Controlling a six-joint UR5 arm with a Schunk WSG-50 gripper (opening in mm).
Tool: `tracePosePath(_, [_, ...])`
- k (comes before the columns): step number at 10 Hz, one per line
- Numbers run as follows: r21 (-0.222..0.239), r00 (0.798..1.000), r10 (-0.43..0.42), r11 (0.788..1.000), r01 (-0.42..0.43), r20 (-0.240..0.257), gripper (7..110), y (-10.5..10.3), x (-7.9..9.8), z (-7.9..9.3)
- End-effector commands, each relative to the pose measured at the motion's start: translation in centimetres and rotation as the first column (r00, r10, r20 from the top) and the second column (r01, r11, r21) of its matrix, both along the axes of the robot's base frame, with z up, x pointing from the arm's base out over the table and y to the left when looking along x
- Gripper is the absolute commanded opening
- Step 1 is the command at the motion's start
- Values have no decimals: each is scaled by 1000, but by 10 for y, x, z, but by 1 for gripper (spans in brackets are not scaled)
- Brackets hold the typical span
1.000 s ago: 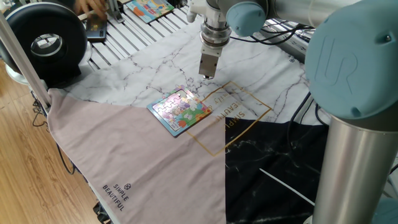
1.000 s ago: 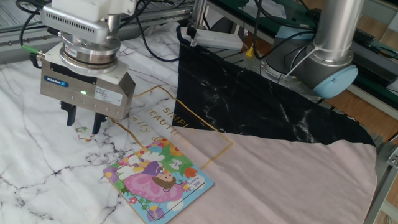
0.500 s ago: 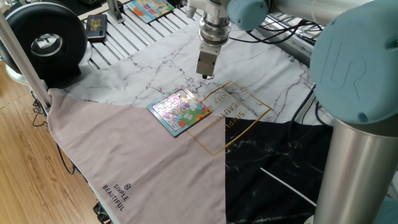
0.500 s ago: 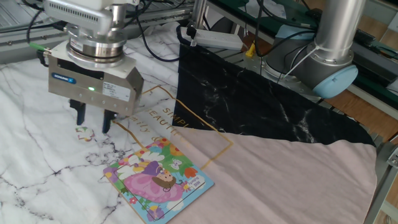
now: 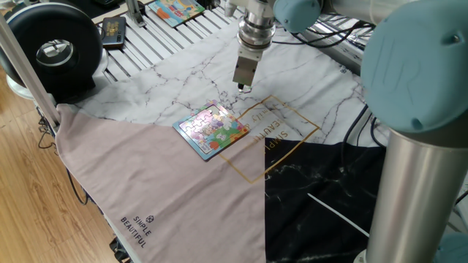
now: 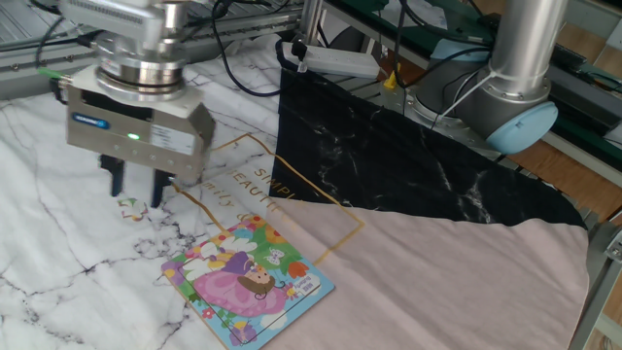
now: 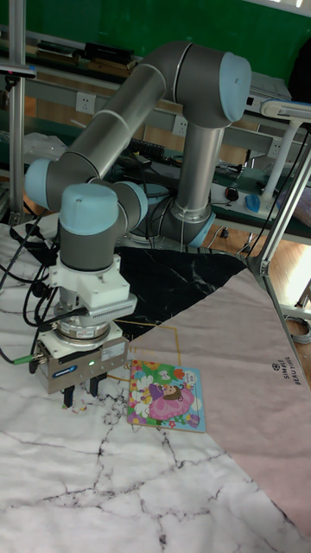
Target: Assemble one piece of a puzzle
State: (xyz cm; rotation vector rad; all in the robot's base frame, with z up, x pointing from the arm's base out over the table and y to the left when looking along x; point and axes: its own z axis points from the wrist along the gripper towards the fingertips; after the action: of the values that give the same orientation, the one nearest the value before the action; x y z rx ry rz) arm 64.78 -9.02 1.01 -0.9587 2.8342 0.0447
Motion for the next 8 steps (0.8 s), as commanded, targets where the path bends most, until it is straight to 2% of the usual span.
tracePosePath(1, [40,1000,18,999,-18,-3,44,0,4,-1])
tracePosePath(3, [79,990,135,988,-131,-40,44,13,-8,-1])
tracePosePath(5, [34,979,201,979,-200,-30,44,6,-5,-2])
tracePosePath(8, [27,969,245,969,-244,-23,44,5,-4,-12])
